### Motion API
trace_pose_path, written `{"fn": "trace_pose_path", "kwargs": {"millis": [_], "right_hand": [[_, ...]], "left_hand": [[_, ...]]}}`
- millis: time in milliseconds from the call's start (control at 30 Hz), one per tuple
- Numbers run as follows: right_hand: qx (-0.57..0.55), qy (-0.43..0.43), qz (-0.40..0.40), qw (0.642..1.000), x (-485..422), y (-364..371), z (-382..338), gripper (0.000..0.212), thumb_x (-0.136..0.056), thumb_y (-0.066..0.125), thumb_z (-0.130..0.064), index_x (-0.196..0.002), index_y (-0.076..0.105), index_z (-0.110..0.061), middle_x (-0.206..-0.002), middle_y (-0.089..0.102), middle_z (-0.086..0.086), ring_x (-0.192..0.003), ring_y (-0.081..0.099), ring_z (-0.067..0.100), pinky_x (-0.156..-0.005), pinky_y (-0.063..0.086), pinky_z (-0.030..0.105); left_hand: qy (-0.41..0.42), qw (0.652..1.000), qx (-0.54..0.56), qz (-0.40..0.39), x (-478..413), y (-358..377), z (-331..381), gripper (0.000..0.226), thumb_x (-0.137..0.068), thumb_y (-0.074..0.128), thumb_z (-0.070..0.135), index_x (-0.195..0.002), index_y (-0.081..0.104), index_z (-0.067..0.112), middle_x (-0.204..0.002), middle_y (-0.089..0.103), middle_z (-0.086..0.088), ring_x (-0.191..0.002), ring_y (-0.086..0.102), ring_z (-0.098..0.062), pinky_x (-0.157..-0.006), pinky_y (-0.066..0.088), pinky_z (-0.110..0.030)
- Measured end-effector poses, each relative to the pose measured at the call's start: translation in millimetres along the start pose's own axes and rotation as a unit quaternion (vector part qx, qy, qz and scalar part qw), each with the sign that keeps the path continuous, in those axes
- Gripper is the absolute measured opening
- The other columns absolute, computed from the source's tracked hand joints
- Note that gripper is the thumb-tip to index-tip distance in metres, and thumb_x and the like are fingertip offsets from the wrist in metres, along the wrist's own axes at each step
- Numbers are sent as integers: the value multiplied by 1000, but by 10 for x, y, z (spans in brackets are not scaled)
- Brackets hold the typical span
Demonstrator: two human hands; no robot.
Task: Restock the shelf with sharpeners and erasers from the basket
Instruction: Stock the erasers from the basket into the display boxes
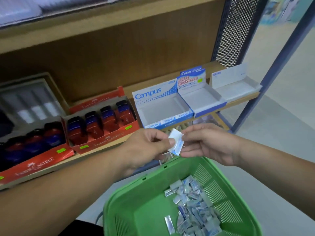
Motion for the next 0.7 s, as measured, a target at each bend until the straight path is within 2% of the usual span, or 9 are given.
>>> {"fn": "trace_pose_path", "kwargs": {"millis": [100,167,233,300,400,500,567,633,700], "right_hand": [[1,-23,-7,1000,-28,28,-63,14,-94,61,3,-102,72,-2,-97,76,20,-80,76,25,-71,63,29],[-27,-33,-19,999,-30,7,-109,21,-94,56,8,-102,73,0,-101,75,23,-84,76,27,-73,63,31],[-59,-46,-40,996,-29,-13,-148,28,-89,54,11,-111,71,6,-109,73,28,-92,75,31,-83,63,36],[-87,-69,-44,993,-44,-20,-175,37,-85,56,14,-120,64,8,-112,71,29,-94,74,32,-89,61,41],[-127,-90,-43,987,-87,-14,-203,37,-90,55,15,-125,62,4,-115,72,26,-97,72,31,-90,61,43],[-118,-111,1,987,-182,-19,-224,32,-92,66,2,-124,65,1,-102,74,19,-83,71,25,-81,62,37],[-114,-121,32,986,-249,-44,-254,32,-89,71,-5,-120,68,0,-96,74,21,-79,72,26,-78,63,38],[-103,-126,53,985,-306,-99,-310,34,-80,76,-11,-112,71,-1,-100,75,23,-82,74,31,-78,64,39],[-99,-130,88,983,-376,-201,-369,30,-77,78,-13,-103,73,0,-99,75,26,-82,74,31,-75,65,37]], "left_hand": [[-2,1000,13,-14,-75,68,26,27,-90,77,19,-108,71,1,-109,74,-19,-92,70,-19,-86,62,-36],[8,999,34,5,-115,93,72,24,-88,80,14,-104,72,-1,-107,74,-23,-90,70,-24,-86,63,-40],[43,998,-1,40,-151,99,138,18,-84,84,13,-97,76,3,-92,76,-21,-75,67,-20,-73,62,-31],[81,992,-51,78,-182,94,206,13,-80,87,13,-89,78,8,-66,69,-7,-51,52,-6,-52,44,-15],[127,978,-108,124,-259,87,270,10,-79,88,18,-82,79,19,-50,59,14,-38,39,1,-43,31,-11],[158,962,-156,159,-323,81,348,11,-75,88,23,-77,79,28,-76,73,5,-62,63,-9,-59,51,-27],[135,971,-133,142,-365,56,416,17,-73,90,14,-78,79,26,-86,76,-3,-77,69,-14,-75,55,-27],[82,988,-75,111,-403,13,465,23,-74,88,1,-88,80,18,-83,76,-14,-73,71,-25,-77,59,-34],[49,991,-49,111,-454,-45,479,24,-75,85,-6,-92,76,9,-77,75,-14,-63,67,-21,-66,60,-27]]}}
Point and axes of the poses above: each hand's wrist, its own x-axis away from the middle knuckle, its own y-axis out of the palm, z = x × y, the point moved 1 cm from there along -x, towards the middle knuckle
